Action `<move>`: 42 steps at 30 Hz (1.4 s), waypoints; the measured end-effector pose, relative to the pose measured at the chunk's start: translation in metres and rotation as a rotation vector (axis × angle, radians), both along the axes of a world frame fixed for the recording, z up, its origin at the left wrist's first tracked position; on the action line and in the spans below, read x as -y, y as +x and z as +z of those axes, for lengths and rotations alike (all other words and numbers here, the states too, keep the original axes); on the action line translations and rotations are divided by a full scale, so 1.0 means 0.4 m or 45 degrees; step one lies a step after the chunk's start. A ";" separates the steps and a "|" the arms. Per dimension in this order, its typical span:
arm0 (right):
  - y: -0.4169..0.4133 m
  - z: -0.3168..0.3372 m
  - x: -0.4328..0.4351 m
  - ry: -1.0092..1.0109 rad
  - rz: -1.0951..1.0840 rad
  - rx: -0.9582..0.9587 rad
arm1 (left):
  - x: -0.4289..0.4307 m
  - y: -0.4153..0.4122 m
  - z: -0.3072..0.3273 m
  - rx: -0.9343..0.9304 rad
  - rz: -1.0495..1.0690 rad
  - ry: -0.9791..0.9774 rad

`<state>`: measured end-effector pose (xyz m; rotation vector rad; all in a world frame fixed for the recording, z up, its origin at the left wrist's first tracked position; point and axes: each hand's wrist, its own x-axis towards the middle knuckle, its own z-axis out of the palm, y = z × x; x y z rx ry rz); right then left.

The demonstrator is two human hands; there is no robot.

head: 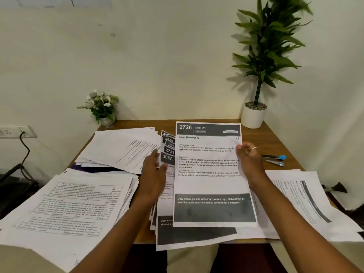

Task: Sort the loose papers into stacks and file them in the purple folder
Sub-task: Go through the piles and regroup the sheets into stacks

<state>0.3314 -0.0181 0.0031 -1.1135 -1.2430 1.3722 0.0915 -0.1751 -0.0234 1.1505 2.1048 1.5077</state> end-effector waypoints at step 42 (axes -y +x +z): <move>-0.080 -0.101 0.071 -0.047 0.007 0.469 | 0.076 -0.103 -0.049 -0.098 0.046 -0.603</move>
